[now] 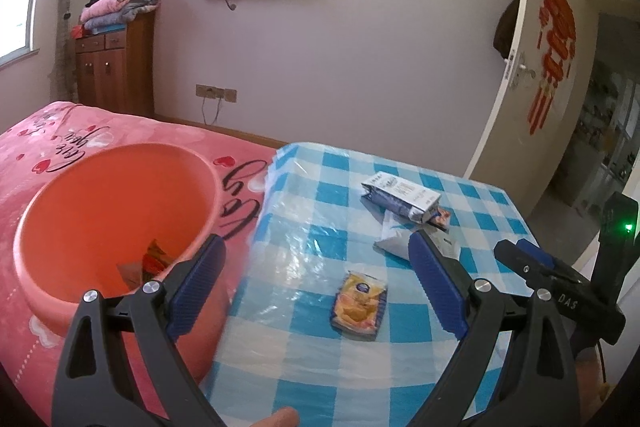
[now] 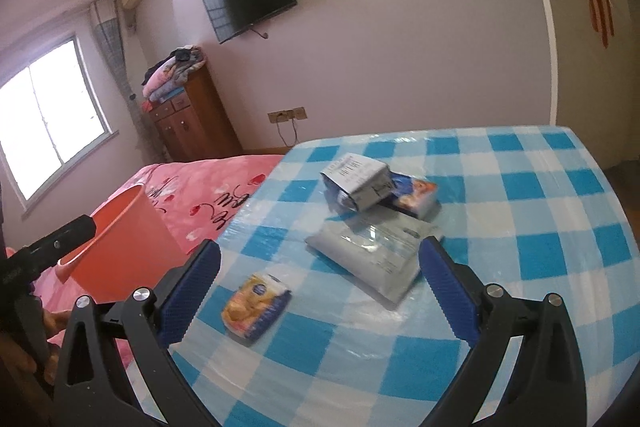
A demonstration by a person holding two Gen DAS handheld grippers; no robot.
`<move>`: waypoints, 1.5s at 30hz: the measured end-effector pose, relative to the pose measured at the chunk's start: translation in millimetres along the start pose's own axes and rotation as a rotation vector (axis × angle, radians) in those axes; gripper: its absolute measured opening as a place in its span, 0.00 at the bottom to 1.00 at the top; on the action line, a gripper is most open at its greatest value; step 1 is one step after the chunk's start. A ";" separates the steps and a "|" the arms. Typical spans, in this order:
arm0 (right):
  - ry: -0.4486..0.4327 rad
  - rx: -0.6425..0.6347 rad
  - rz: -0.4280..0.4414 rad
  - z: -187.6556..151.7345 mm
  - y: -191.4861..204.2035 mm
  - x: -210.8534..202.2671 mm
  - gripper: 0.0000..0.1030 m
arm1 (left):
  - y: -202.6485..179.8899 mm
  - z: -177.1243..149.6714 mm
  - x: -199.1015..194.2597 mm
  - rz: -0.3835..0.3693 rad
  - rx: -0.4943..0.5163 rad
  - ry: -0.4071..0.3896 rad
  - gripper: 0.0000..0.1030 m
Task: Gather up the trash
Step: 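Move both tools back over the remaining items on the table, then grasp the white milk carton with the left tool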
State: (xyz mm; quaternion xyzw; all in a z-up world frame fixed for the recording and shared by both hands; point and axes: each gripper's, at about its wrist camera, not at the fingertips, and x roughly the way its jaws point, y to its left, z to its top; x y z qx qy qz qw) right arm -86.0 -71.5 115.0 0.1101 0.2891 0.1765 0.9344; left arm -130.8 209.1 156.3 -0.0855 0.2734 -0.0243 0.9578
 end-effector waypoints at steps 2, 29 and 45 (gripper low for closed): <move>0.005 0.013 -0.002 -3.6 -8.5 -0.5 0.95 | -6.2 -2.9 4.8 -0.004 0.010 0.014 0.90; 0.107 0.170 0.025 -28.5 -101.5 11.3 0.95 | -85.8 30.3 140.0 -0.142 -0.120 0.248 0.90; 0.158 0.222 0.078 -29.1 -127.0 17.7 0.95 | -102.3 70.9 299.2 -0.067 -0.331 0.522 0.90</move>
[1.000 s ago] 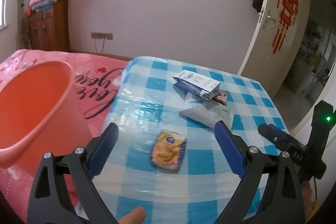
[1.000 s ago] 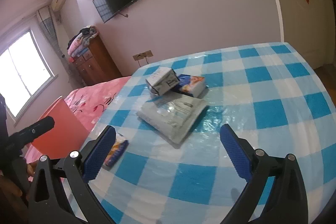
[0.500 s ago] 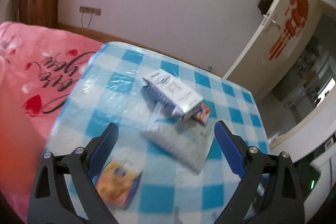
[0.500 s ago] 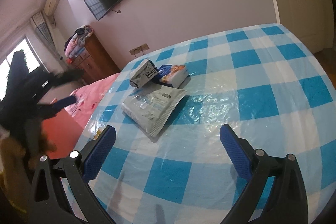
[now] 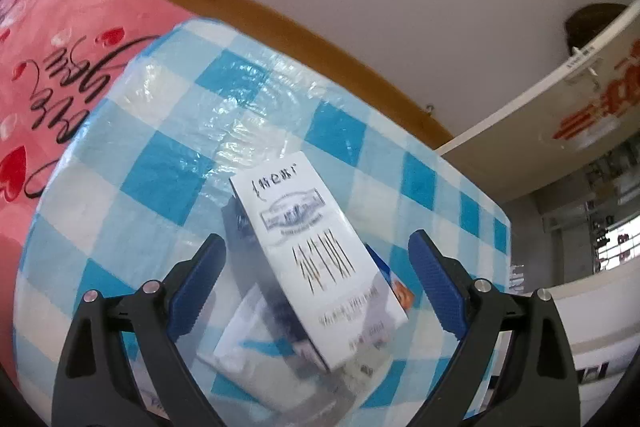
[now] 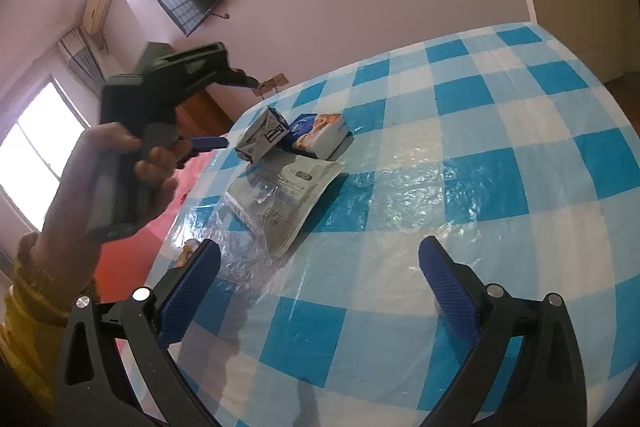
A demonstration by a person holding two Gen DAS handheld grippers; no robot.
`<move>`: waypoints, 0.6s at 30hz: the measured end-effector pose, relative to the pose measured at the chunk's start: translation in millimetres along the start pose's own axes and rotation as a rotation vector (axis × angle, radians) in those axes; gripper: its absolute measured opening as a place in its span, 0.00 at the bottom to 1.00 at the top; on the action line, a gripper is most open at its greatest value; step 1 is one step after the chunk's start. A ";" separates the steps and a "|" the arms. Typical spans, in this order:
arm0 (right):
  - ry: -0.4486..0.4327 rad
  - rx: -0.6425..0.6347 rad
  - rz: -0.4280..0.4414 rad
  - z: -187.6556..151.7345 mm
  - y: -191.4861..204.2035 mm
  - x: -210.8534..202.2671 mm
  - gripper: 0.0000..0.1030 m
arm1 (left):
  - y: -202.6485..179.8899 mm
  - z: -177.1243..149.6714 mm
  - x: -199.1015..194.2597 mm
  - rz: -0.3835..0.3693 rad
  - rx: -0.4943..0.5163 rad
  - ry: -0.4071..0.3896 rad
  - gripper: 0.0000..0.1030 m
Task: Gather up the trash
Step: 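Grasp the white milk carton with the left tool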
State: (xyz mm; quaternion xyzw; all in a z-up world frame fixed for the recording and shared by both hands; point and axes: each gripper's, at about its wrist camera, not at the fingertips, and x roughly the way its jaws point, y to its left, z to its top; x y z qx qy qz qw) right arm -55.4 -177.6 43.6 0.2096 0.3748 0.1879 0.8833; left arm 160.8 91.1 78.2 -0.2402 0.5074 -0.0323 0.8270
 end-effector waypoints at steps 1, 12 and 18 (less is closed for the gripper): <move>0.001 0.008 0.009 0.2 -2.0 -0.6 0.95 | 1.3 3.1 5.4 0.020 -0.009 0.010 0.90; 0.026 0.048 0.028 0.8 -12.2 0.0 0.95 | 3.2 9.4 27.1 0.077 0.006 0.032 0.70; 0.036 0.066 0.036 1.3 -14.8 -0.5 0.95 | -0.3 -8.0 20.6 0.070 0.068 0.040 0.70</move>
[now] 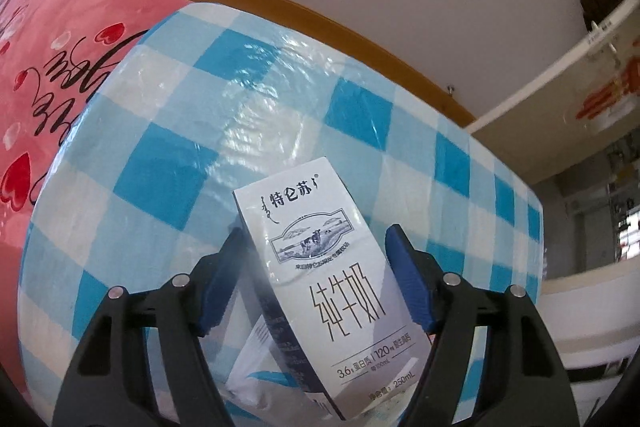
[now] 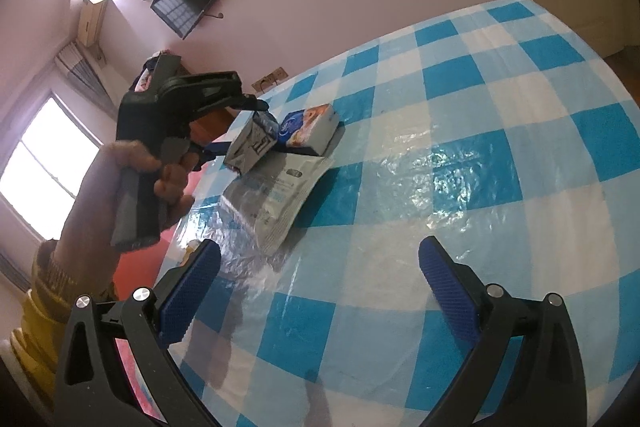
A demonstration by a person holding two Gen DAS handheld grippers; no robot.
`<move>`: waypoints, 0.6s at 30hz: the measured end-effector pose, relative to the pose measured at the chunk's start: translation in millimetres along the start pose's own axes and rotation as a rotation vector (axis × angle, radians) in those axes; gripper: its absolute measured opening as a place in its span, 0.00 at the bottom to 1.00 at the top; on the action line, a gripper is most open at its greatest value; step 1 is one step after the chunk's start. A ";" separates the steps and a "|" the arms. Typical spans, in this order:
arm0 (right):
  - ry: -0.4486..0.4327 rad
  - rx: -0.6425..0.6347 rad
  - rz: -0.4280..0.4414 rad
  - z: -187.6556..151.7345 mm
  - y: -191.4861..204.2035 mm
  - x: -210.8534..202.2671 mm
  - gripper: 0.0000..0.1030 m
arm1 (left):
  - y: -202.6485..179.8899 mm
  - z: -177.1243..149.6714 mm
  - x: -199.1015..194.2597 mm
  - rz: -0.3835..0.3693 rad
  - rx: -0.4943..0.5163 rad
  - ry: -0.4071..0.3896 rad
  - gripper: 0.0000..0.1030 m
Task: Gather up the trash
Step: 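Grasp the white milk carton with the left tool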
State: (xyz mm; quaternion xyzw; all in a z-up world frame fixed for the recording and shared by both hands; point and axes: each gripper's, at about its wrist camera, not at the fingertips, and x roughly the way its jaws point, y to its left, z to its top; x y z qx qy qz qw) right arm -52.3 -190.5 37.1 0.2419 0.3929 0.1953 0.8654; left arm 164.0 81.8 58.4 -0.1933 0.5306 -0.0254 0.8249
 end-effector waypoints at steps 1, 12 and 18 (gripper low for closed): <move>0.001 0.001 -0.001 0.0 -0.2 -0.3 0.95 | -1.5 -5.1 -1.1 -0.008 0.012 0.006 0.70; -0.009 -0.026 -0.034 3.4 -1.8 -4.7 0.95 | -24.4 -73.6 -15.1 -0.138 0.161 0.092 0.69; 0.023 -0.080 -0.057 -1.6 4.5 1.9 0.95 | -18.0 -95.3 -32.0 -0.177 0.195 0.058 0.68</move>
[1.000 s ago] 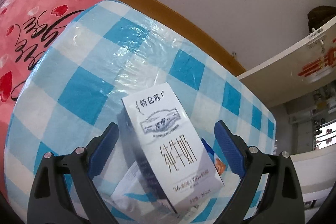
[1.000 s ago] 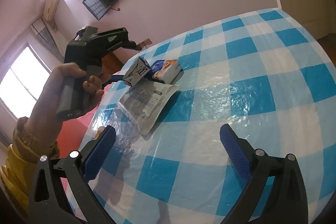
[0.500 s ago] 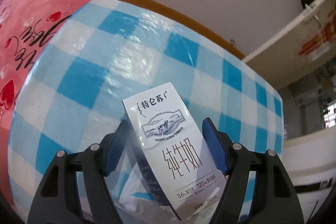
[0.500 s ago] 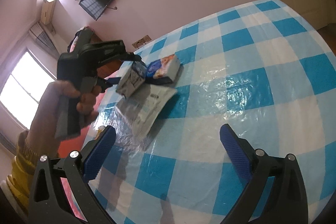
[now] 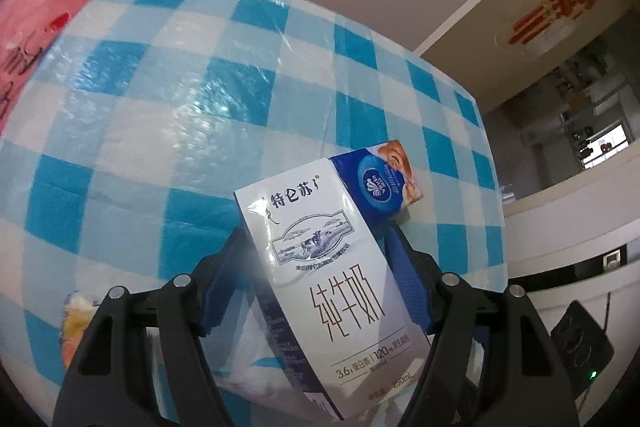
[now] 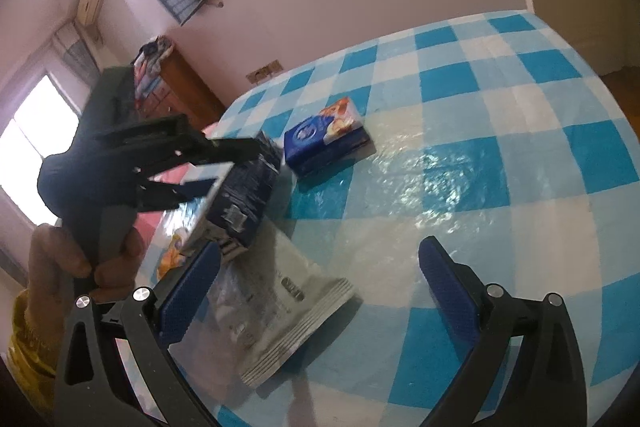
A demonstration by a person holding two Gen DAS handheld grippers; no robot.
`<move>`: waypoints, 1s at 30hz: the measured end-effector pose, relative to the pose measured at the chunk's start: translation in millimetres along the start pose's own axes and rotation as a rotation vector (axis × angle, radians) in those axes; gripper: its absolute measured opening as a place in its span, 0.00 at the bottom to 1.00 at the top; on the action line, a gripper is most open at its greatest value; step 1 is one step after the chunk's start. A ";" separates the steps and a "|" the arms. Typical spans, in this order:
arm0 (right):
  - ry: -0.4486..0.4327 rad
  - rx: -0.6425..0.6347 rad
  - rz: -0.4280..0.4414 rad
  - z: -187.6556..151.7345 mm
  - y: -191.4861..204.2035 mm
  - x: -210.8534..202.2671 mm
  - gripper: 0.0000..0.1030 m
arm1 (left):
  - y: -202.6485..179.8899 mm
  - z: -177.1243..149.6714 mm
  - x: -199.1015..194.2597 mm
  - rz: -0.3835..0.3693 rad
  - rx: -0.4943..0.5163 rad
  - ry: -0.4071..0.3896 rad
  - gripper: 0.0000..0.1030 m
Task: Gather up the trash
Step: 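Grasp the white milk carton with the left tool, then grasp the blue Vinda tissue pack with the right tool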
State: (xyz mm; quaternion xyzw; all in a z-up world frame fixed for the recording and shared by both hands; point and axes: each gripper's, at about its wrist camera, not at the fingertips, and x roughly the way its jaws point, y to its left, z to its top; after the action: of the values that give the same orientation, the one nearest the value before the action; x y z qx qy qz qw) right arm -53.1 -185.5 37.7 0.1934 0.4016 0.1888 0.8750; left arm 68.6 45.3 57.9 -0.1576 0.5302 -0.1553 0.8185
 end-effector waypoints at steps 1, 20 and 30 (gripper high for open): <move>0.011 -0.017 -0.008 -1.6 2.6 3.0 0.95 | 0.7 -2.9 -5.0 0.003 0.008 -0.018 0.68; 0.084 -0.137 -0.047 -8.4 31.3 26.2 0.95 | 42.4 -27.3 -62.6 -0.140 -0.053 -0.139 0.67; 0.060 -0.052 -0.112 34.0 21.9 28.8 0.95 | 57.7 -44.4 -79.6 -0.139 -0.047 -0.161 0.67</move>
State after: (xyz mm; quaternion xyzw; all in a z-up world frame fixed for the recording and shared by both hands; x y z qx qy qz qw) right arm -13.0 -159.1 50.7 0.1420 0.4326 0.1558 0.8766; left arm 1.9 126.8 81.5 -0.2253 0.4539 -0.1862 0.8418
